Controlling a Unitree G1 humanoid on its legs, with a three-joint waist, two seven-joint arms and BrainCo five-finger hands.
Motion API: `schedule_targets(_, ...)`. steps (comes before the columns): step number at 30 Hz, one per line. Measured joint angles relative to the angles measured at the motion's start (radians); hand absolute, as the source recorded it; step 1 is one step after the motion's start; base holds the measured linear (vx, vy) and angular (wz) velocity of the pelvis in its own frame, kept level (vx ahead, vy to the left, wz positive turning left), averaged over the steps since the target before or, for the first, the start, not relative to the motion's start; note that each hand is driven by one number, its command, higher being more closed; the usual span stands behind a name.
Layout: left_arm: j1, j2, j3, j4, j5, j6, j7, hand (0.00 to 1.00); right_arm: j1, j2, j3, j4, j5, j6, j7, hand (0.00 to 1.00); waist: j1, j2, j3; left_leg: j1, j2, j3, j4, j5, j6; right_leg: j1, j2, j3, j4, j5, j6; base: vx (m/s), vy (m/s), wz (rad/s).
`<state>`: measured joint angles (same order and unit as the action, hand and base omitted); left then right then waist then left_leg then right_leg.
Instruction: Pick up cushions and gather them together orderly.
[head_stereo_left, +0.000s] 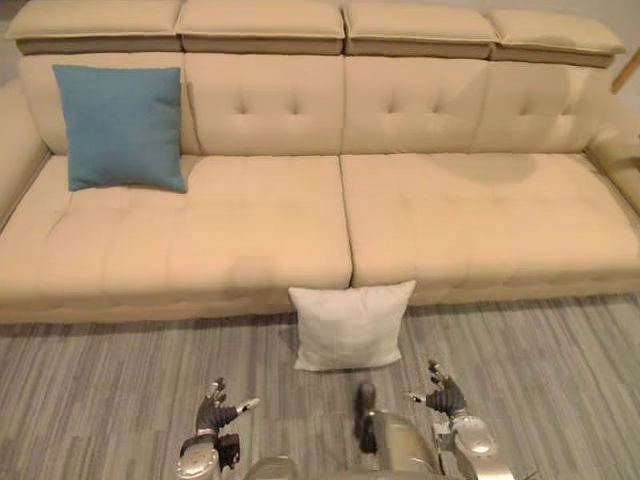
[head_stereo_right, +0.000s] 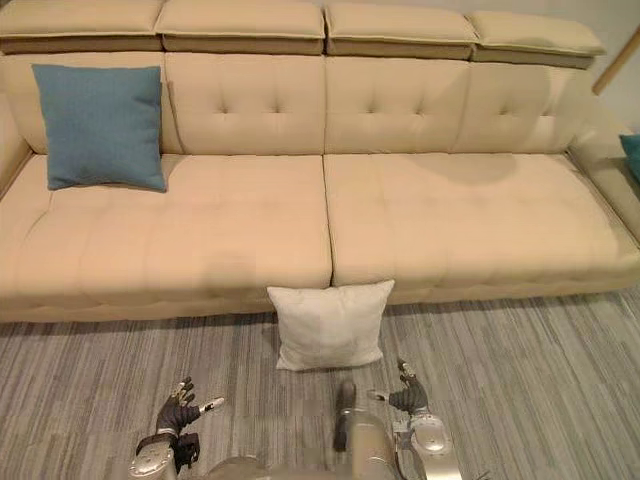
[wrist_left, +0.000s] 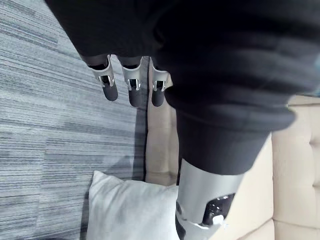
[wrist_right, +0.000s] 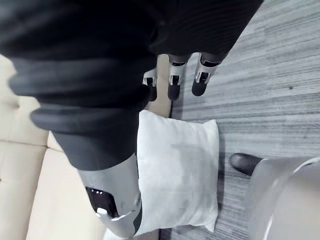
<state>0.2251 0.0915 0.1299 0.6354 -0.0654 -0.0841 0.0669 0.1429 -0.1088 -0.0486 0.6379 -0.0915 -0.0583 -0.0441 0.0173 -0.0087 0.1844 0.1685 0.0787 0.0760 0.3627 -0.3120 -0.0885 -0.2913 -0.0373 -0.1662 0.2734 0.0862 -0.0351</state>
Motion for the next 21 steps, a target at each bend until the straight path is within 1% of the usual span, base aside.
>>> schedule_targets(1,-0.002,-0.006,0.000,-0.001,0.000,-0.003,0.001,0.00,0.000,0.001,-0.002,-0.006,0.000,-0.001,0.000,0.00,-0.001,0.003,0.001,-0.021,0.009,-0.007,0.048,0.010,0.008,0.012,0.003,-0.011,-0.007,-0.025,0.002,0.42,-0.186,0.52)
schedule_targets(2,-0.012,-0.028,0.014,-0.001,0.000,-0.001,0.000,0.00,0.004,0.000,-0.003,-0.030,0.000,-0.001,0.000,0.00,-0.003,0.022,0.008,-0.097,0.038,-0.007,0.209,0.041,0.013,0.046,0.018,-0.040,-0.028,-0.044,-0.008,0.41,-0.169,0.45)
schedule_targets(3,-0.018,-0.050,0.031,-0.003,0.000,0.000,0.000,0.00,0.008,0.005,0.000,-0.046,0.003,-0.001,-0.001,0.00,0.002,0.024,0.011,-0.187,0.087,0.007,0.398,0.076,0.015,0.092,0.031,-0.050,-0.064,-0.051,-0.016,0.45,-0.175,0.43)
schedule_targets(4,-0.020,-0.058,0.031,-0.003,0.000,0.000,0.000,0.00,0.010,0.014,-0.003,-0.058,0.004,0.000,-0.003,0.00,0.010,0.021,0.013,-0.229,0.119,0.039,0.480,0.056,0.030,0.132,0.039,-0.054,-0.086,-0.054,-0.021,0.35,-0.111,0.22)
schedule_targets(5,-0.020,-0.067,0.028,-0.003,0.000,0.000,0.000,0.00,0.009,0.019,-0.009,-0.073,0.005,-0.002,-0.007,0.00,0.019,0.014,0.017,-0.250,0.130,0.062,0.493,0.034,0.038,0.168,0.038,-0.054,-0.098,-0.056,-0.024,0.31,-0.081,0.01)
schedule_targets(6,-0.020,-0.082,0.027,-0.010,-0.002,0.000,0.000,0.00,0.009,0.022,-0.021,-0.090,0.009,-0.009,-0.018,0.00,0.026,0.009,0.017,-0.268,0.128,0.084,0.440,0.017,0.038,0.200,0.030,-0.052,-0.112,-0.056,-0.024,0.23,-0.038,-0.07)
schedule_targets(7,-0.019,-0.088,0.026,-0.017,-0.002,0.000,0.000,0.00,0.008,0.023,-0.029,-0.095,0.011,-0.011,-0.019,0.00,0.028,0.009,0.017,-0.275,0.128,0.096,0.391,0.016,0.038,0.212,0.029,-0.051,-0.120,-0.056,-0.024,0.23,-0.011,-0.10)
schedule_targets(8,-0.019,-0.091,0.024,-0.019,-0.002,0.000,0.000,0.00,0.004,0.022,-0.038,-0.096,0.012,-0.014,-0.022,0.00,0.028,0.014,0.016,-0.282,0.127,0.105,0.281,0.024,0.033,0.224,0.029,-0.050,-0.131,-0.058,-0.022,0.18,0.047,-0.18)
schedule_targets(9,-0.021,-0.093,0.021,-0.020,-0.002,0.000,0.000,0.00,0.002,0.020,-0.049,-0.103,0.013,-0.013,-0.023,0.00,0.025,0.039,0.011,-0.285,0.132,0.117,0.095,0.094,0.019,0.225,0.045,-0.048,-0.135,-0.068,-0.006,0.16,0.074,-0.24)
schedule_targets(10,-0.024,-0.091,0.022,-0.019,-0.002,0.000,0.001,0.00,0.002,0.020,-0.060,-0.102,0.013,-0.011,-0.023,0.00,0.026,0.040,0.013,-0.277,0.133,0.117,0.071,0.083,0.002,0.222,0.047,-0.044,-0.132,-0.079,0.005,0.13,0.109,-0.29)
schedule_targets(11,-0.028,-0.090,0.022,-0.020,-0.003,0.000,0.002,0.00,0.004,0.029,-0.070,-0.103,0.013,-0.008,-0.026,0.00,0.026,0.039,0.013,-0.261,0.127,0.122,0.035,0.078,-0.005,0.214,0.042,-0.033,-0.130,-0.086,0.015,0.10,0.131,-0.16)
schedule_targets(12,-0.035,-0.087,0.023,-0.021,-0.003,0.000,0.002,0.00,0.008,0.036,-0.075,-0.104,0.013,-0.007,-0.028,0.00,0.025,0.031,0.014,-0.263,0.114,0.128,0.011,0.080,-0.006,0.196,0.028,-0.024,-0.116,-0.091,0.023,0.07,0.160,-0.25)
schedule_targets(13,-0.034,-0.088,0.022,-0.028,-0.003,0.000,0.002,0.00,0.016,0.037,-0.075,-0.104,0.013,-0.005,-0.037,0.00,0.028,0.026,0.016,-0.263,0.103,0.151,0.007,0.077,-0.003,0.167,0.013,-0.011,-0.081,-0.102,0.040,0.03,0.160,-0.23)
schedule_targets(15,-0.033,-0.086,0.023,-0.035,-0.003,0.000,0.004,0.00,0.016,0.039,-0.075,-0.104,0.013,-0.005,-0.045,0.00,0.026,0.022,0.021,-0.268,0.093,0.168,0.011,0.070,0.008,0.139,0.001,0.006,-0.046,-0.115,0.047,-0.01,0.122,-0.28)
schedule_targets(17,-0.048,-0.073,0.026,-0.060,-0.006,-0.001,0.006,0.00,-0.005,0.038,-0.075,-0.104,0.013,-0.005,-0.052,0.00,0.027,0.014,0.032,-0.325,0.097,0.185,0.066,0.050,0.021,0.064,-0.004,0.034,0.019,-0.130,0.050,-0.05,0.081,-0.30)
schedule_targets(18,-0.065,-0.062,0.030,-0.063,-0.011,-0.001,0.011,0.00,-0.029,0.038,-0.075,-0.103,0.013,-0.005,-0.064,0.00,0.027,0.005,0.044,-0.359,0.099,0.197,0.098,0.041,0.023,0.019,-0.008,0.042,0.058,-0.140,0.051,-0.12,0.038,-0.33)
schedule_targets(19,-0.096,-0.044,0.031,-0.070,-0.019,-0.002,0.022,0.00,-0.065,0.033,-0.082,-0.102,0.015,-0.005,-0.083,0.00,0.028,-0.003,0.074,-0.412,0.110,0.203,0.158,0.022,0.030,-0.046,-0.009,0.059,0.122,-0.153,0.051,-0.14,0.022,-0.33)
schedule_targets(21,-0.136,-0.032,0.033,-0.075,-0.037,-0.003,0.031,0.00,-0.112,0.019,-0.099,-0.101,0.021,-0.005,-0.097,0.00,0.029,-0.004,0.093,-0.499,0.128,0.205,0.246,-0.009,0.036,-0.136,-0.008,0.064,0.198,-0.173,0.051,-0.17,0.006,-0.24)
